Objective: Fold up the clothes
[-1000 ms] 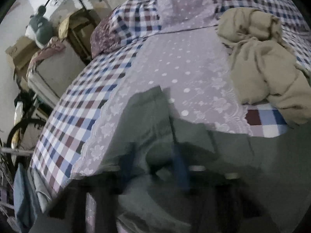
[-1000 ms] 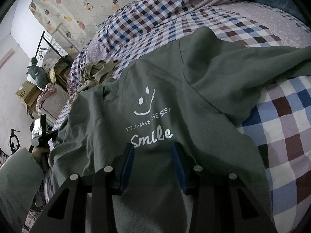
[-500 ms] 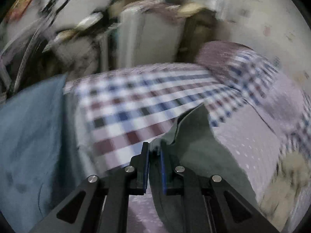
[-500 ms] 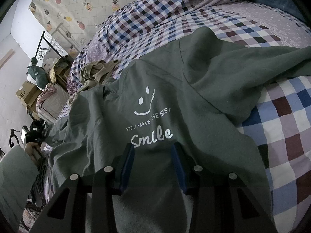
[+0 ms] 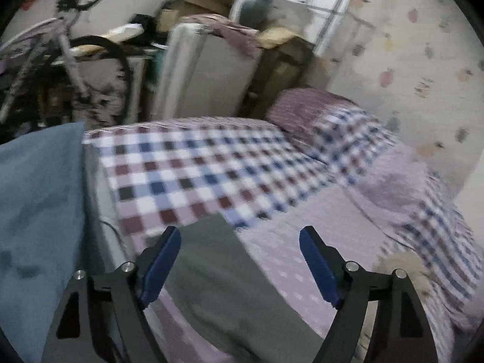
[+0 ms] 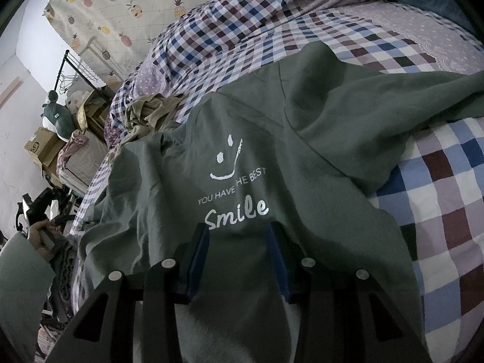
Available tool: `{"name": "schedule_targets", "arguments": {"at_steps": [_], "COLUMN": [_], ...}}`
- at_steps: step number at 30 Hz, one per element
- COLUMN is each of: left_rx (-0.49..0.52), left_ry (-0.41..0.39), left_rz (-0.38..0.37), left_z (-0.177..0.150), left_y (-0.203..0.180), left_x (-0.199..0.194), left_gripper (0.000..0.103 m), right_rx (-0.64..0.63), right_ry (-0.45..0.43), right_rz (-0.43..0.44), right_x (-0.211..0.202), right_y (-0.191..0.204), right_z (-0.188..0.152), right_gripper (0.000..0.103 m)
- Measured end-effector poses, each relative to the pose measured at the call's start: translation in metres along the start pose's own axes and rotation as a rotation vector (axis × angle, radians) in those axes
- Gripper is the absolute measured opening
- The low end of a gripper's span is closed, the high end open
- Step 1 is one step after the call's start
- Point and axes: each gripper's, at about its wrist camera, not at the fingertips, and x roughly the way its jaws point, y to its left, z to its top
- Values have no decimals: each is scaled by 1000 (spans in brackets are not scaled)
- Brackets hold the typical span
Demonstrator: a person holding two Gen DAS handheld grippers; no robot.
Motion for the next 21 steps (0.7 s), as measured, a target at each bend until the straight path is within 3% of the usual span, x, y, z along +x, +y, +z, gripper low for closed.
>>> {"name": "schedule_targets", "arguments": {"at_steps": [11, 16, 21], "left_rx": [256, 429, 612], "left_ry": [177, 244, 219], "left_rz": [-448, -535, -572], "left_z": [-93, -128, -140], "left_y": [-97, -145, -201], "left_x": [-92, -114, -123], "left_gripper": [84, 84, 84], "right_rx": [30, 59, 52], "right_ry": [-72, -113, -140], "right_rz": [45, 41, 38], "right_x": [-39, -60, -78], "right_y": [-9, -23, -31], "right_z": [15, 24, 36], "right_gripper": [44, 45, 45]}}
